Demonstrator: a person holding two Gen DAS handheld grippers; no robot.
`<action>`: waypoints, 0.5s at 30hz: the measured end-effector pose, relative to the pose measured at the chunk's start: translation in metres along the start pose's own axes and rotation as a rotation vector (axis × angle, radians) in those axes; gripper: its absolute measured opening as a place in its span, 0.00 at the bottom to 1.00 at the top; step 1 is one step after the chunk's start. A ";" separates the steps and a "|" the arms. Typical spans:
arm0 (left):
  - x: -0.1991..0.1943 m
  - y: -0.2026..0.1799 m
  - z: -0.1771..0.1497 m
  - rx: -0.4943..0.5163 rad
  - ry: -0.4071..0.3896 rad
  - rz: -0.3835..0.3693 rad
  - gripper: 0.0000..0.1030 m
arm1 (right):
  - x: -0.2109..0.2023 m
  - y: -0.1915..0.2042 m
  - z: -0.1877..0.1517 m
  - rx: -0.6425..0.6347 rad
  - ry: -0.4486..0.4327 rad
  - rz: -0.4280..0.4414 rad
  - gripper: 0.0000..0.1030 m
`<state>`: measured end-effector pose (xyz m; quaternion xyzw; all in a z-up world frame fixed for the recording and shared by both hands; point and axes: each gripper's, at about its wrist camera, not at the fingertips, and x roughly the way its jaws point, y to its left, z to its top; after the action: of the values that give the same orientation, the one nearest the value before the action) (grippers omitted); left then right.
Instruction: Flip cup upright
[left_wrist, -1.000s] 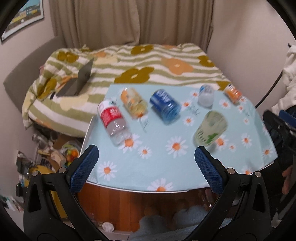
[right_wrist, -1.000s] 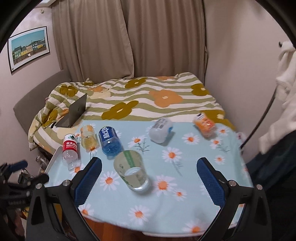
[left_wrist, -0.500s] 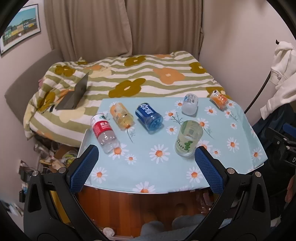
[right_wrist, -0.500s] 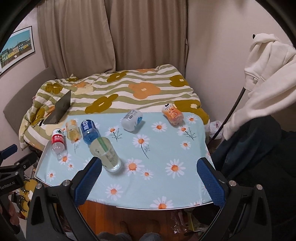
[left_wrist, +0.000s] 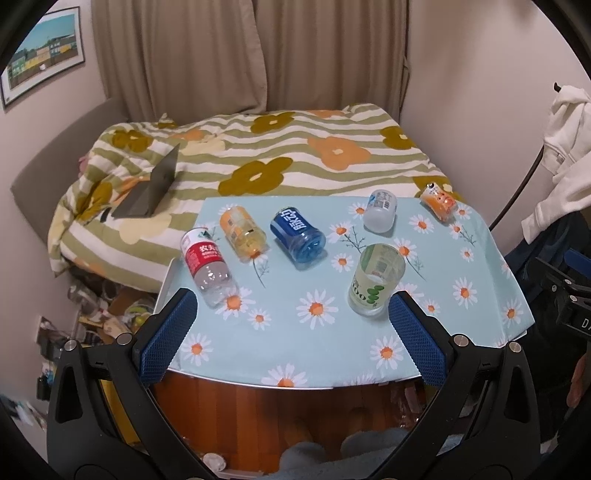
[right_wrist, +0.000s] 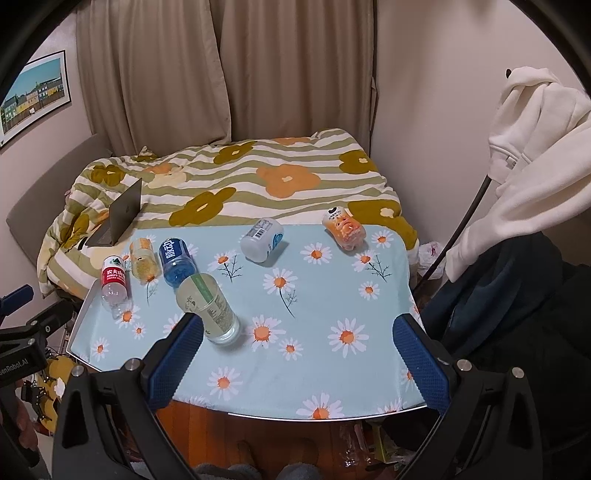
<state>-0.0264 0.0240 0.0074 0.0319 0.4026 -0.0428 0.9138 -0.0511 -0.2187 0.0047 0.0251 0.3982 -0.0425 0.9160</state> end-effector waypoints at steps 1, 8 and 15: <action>0.000 0.000 0.000 0.001 0.000 0.000 1.00 | 0.000 0.000 0.000 0.000 -0.001 0.000 0.99; 0.000 0.000 0.000 0.001 -0.001 0.001 1.00 | 0.000 0.000 0.000 0.000 -0.001 0.000 0.99; 0.002 0.001 0.004 -0.003 -0.005 0.005 1.00 | 0.002 0.000 0.006 -0.005 -0.011 0.001 0.99</action>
<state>-0.0221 0.0248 0.0086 0.0314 0.4001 -0.0402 0.9150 -0.0457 -0.2189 0.0073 0.0230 0.3932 -0.0413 0.9182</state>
